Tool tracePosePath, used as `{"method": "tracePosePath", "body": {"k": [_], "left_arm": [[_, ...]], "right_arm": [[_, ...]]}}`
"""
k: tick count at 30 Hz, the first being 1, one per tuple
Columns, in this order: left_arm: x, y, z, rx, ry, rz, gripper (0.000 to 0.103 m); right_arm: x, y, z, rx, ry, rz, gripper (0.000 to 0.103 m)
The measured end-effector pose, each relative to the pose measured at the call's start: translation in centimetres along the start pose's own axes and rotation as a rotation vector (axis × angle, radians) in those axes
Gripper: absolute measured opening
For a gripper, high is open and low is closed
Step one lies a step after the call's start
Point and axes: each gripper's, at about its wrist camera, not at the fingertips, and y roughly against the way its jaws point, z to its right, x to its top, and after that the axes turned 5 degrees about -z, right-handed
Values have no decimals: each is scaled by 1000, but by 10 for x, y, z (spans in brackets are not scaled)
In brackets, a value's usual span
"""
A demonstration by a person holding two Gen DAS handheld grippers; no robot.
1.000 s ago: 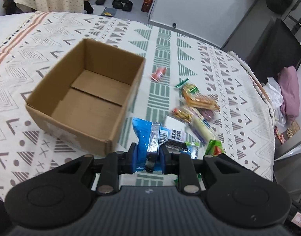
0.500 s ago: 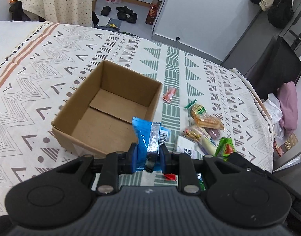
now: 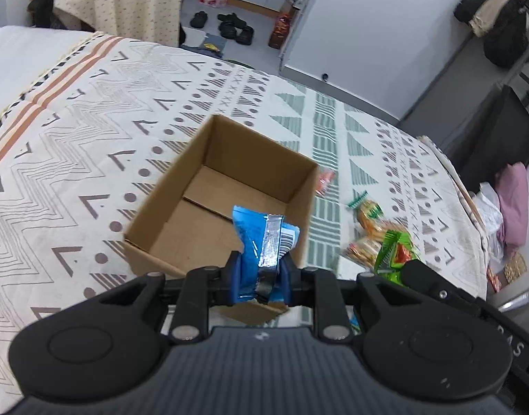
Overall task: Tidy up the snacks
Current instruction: 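Carry both candies over the cardboard box and open both tools to drop them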
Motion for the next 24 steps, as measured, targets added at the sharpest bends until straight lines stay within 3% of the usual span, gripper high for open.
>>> {"method": "tracePosePath", "body": {"k": [17, 21, 24], "left_arm": [[29, -32, -42, 9, 86, 11, 24], [31, -38, -49, 48, 117, -13, 28], [29, -34, -51, 63, 119, -21, 37]], "right_arm": [[7, -56, -36, 38, 34, -64, 22], [10, -64, -41, 50, 46, -76, 22], [11, -70, -46, 58, 57, -83, 22]]}}
